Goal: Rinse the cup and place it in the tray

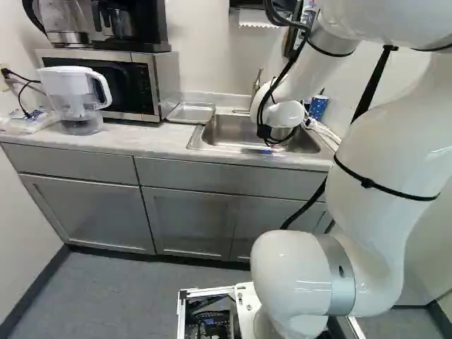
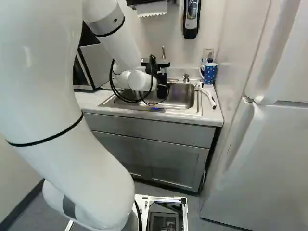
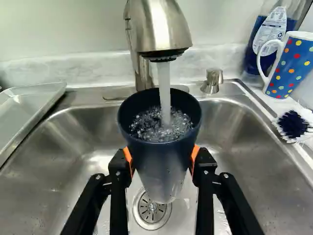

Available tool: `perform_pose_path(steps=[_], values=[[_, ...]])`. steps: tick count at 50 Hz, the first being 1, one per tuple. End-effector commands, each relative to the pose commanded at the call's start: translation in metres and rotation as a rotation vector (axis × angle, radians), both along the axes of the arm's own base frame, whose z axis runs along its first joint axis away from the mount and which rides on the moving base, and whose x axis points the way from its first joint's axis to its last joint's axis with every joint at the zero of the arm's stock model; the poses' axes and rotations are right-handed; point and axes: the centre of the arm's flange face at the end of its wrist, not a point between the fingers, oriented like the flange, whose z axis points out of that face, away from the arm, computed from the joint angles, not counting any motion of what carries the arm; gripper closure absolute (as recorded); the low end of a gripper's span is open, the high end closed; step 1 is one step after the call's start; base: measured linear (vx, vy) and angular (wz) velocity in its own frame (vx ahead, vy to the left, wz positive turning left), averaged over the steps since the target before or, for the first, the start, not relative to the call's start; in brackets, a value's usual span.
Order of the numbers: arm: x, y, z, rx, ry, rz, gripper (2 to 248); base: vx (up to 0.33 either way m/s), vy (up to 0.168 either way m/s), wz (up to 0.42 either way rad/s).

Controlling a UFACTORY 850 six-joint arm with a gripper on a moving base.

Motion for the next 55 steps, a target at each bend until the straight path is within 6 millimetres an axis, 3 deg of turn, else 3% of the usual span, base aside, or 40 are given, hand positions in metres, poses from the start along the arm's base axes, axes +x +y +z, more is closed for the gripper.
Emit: perform_pose_path(steps=[35,55], values=[[0.000,0.001,0.000,0.000,0.000,0.002,125,0.000,0.000,0.000],[0.000,0.023,0.001,0.000,-0.001,0.047,125,0.000,0.000,0.000]])
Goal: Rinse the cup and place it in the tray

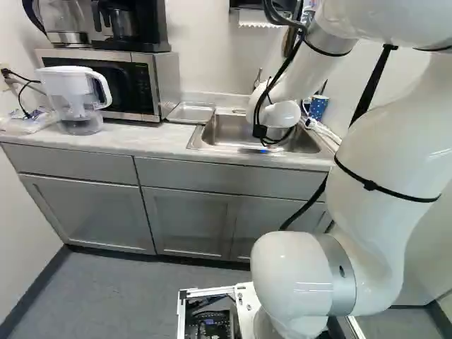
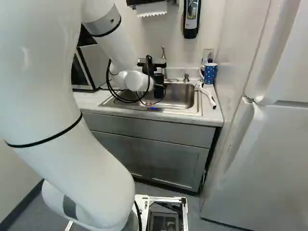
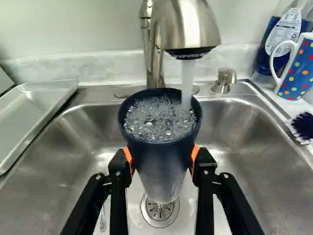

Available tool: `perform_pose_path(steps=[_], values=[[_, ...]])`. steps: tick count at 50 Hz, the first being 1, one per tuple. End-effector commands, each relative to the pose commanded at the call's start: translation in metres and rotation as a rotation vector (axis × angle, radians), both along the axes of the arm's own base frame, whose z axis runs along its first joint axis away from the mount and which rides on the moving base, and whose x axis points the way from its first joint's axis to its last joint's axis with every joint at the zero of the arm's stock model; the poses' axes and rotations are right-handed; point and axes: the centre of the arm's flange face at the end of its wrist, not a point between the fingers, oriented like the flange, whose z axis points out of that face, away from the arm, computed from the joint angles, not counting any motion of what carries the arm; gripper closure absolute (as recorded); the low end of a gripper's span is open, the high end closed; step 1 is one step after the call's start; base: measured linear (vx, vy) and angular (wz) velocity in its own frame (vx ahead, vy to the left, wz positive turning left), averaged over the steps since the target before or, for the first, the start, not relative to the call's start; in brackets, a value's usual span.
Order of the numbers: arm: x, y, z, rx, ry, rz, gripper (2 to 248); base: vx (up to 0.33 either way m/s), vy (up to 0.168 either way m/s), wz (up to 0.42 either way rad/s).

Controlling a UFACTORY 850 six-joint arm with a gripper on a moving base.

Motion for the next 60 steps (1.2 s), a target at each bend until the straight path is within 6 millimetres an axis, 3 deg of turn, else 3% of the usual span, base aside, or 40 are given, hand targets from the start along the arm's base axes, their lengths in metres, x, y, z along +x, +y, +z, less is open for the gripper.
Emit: perform_pose_path(steps=[37,60], values=[[0.001,0.055,0.037,-0.006,-0.078,0.115,125,0.000,0.000,0.000],[0.004,0.068,0.062,-0.008,-0.121,0.143,125,0.000,0.000,0.000]])
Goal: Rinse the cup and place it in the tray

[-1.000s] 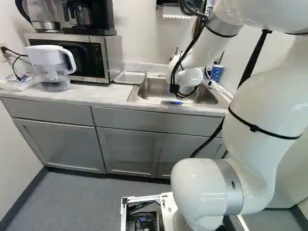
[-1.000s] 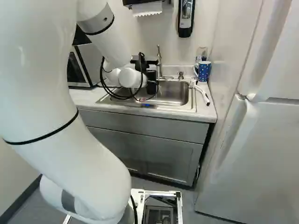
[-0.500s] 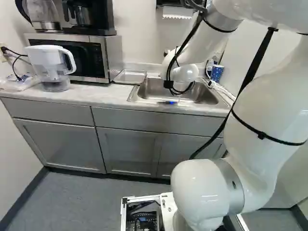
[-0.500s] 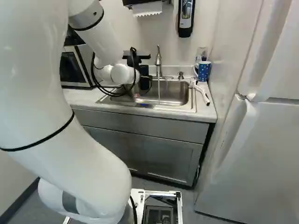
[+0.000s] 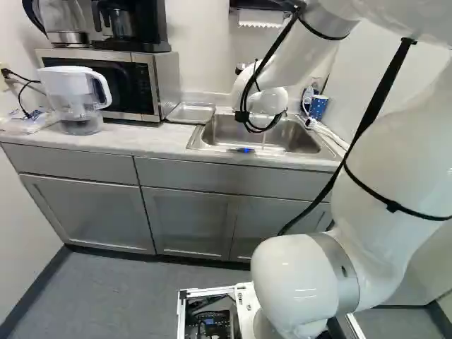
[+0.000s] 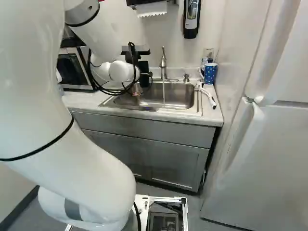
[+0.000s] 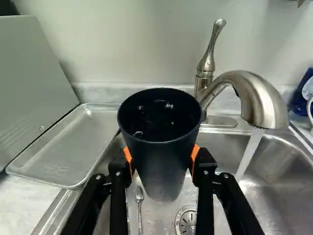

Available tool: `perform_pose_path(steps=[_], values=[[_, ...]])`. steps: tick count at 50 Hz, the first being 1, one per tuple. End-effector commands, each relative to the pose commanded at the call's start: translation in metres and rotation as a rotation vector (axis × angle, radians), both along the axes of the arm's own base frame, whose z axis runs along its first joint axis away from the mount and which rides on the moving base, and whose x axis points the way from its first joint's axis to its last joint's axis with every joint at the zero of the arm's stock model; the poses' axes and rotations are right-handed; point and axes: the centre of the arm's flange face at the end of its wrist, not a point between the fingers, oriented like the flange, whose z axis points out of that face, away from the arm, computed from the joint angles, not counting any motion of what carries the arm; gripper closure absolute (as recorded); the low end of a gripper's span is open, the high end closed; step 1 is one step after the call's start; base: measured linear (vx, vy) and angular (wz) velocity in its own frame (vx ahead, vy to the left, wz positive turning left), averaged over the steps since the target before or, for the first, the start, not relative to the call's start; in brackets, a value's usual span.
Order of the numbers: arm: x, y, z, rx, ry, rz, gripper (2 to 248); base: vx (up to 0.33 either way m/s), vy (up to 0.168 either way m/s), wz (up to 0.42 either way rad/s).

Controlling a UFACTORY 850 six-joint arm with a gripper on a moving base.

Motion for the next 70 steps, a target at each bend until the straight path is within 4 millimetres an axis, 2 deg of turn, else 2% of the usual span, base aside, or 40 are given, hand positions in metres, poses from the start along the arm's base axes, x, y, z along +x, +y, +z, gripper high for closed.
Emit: perform_pose_path(steps=[38,70], values=[[0.001,0.019,0.032,0.004,0.020,0.044,125,0.000,0.000,0.000],[-0.004,0.020,0.066,0.005,-0.032,0.046,125,0.000,0.000,0.000]])
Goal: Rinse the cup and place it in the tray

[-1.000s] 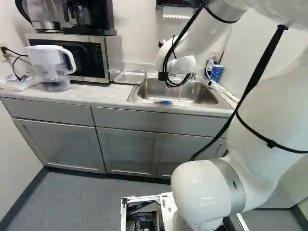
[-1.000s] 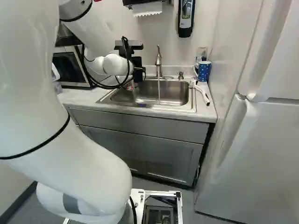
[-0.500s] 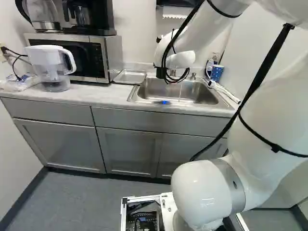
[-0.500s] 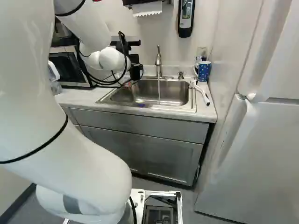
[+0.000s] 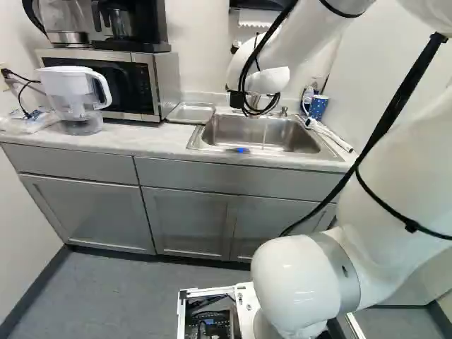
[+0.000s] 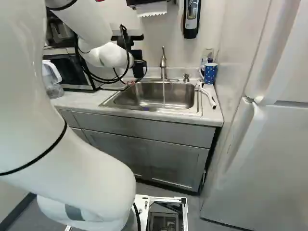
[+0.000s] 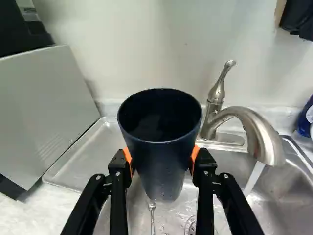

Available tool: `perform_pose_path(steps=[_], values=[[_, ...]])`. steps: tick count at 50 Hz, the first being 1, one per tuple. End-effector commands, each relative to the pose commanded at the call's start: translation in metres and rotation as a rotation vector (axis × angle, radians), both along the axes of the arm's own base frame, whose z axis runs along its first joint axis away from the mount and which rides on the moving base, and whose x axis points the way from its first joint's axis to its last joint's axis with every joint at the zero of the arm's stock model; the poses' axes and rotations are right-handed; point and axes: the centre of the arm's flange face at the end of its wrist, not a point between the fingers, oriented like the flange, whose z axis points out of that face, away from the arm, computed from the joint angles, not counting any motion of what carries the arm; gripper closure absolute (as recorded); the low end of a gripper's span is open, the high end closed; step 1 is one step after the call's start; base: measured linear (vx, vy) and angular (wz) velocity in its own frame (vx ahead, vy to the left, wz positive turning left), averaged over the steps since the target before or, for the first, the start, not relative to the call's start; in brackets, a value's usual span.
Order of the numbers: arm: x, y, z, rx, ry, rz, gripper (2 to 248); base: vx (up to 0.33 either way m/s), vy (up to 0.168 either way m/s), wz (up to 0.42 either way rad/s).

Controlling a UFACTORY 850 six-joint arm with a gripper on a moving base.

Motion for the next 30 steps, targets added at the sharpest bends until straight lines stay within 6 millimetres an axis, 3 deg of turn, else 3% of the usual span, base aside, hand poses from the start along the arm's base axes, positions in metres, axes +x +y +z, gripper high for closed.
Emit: perform_pose_path(steps=[12,30], values=[[0.0000,0.0000,0.0000,0.011,0.000,-0.003,125,0.000,0.000,0.000],[0.0000,0.0000,0.0000,0.173,0.005,-0.048,125,0.000,0.000,0.000]])
